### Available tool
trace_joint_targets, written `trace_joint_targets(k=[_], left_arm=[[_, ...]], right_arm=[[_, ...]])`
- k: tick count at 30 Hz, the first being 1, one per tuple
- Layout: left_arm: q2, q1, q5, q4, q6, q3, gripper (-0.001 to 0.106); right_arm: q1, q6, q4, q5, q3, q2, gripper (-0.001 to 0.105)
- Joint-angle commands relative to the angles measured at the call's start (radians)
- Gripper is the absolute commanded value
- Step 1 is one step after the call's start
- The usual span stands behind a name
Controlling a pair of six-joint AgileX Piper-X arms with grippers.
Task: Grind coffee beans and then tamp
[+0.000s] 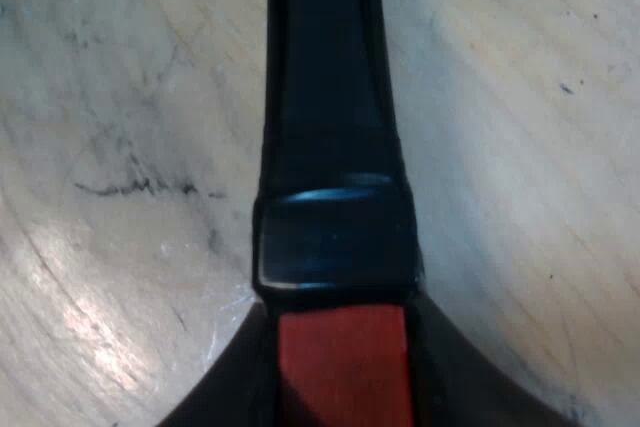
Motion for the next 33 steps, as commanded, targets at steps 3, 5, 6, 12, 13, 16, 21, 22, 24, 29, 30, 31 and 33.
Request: trace_joint_targets(k=[3,5,6,12,13,16,21,22,24,29,30,31,33], left_arm=[[0.105,-0.006,-0.006,-0.017,-0.001,-0.003,0.067],[0.141,-0.006,-0.006,-0.027,0.007,-0.003,0.067],[0.152,-0.006,-0.004,-0.032,0.007,-0.003,0.067],[0.213,-0.006,0.009,-0.056,0.007,-0.003,0.067],[0.217,-0.006,0.009,-0.056,0.007,-0.003,0.067],[0.223,-0.006,0.009,-0.056,0.007,-0.003,0.067],[0.223,-0.006,0.009,-0.056,0.007,-0.003,0.067],[0.223,-0.006,0.009,-0.056,0.007,-0.003,0.067],[0.223,-0.006,0.009,-0.056,0.007,-0.003,0.067],[0.223,-0.006,0.009,-0.054,0.007,-0.003,0.067],[0.223,-0.006,0.009,-0.054,0.007,-0.003,0.067],[0.223,-0.006,0.009,-0.054,0.007,-0.003,0.067],[0.223,-0.006,0.009,-0.054,0.007,-0.003,0.067]], right_arm=[[-0.007,-0.012,-0.035,-0.006,-0.011,0.030,0.000],[-0.007,-0.004,-0.035,-0.008,-0.011,0.048,0.000],[-0.007,-0.002,-0.035,-0.012,-0.011,0.054,0.000],[-0.007,0.000,-0.035,-0.013,-0.011,0.074,0.000],[-0.007,0.001,-0.035,-0.013,-0.011,0.076,0.000],[-0.007,0.001,-0.035,-0.011,-0.011,0.076,0.000],[-0.007,0.001,-0.025,-0.020,-0.011,0.080,0.000],[-0.007,0.001,-0.016,-0.037,-0.011,0.080,0.000],[-0.007,0.019,0.007,-0.050,-0.011,0.080,0.005],[-0.007,0.120,0.046,-0.048,-0.014,0.080,0.042],[-0.007,0.124,0.057,-0.048,-0.014,0.080,0.053],[-0.007,0.124,0.065,-0.048,-0.014,0.080,0.057],[-0.007,0.127,0.092,-0.048,-0.014,0.080,0.064]])
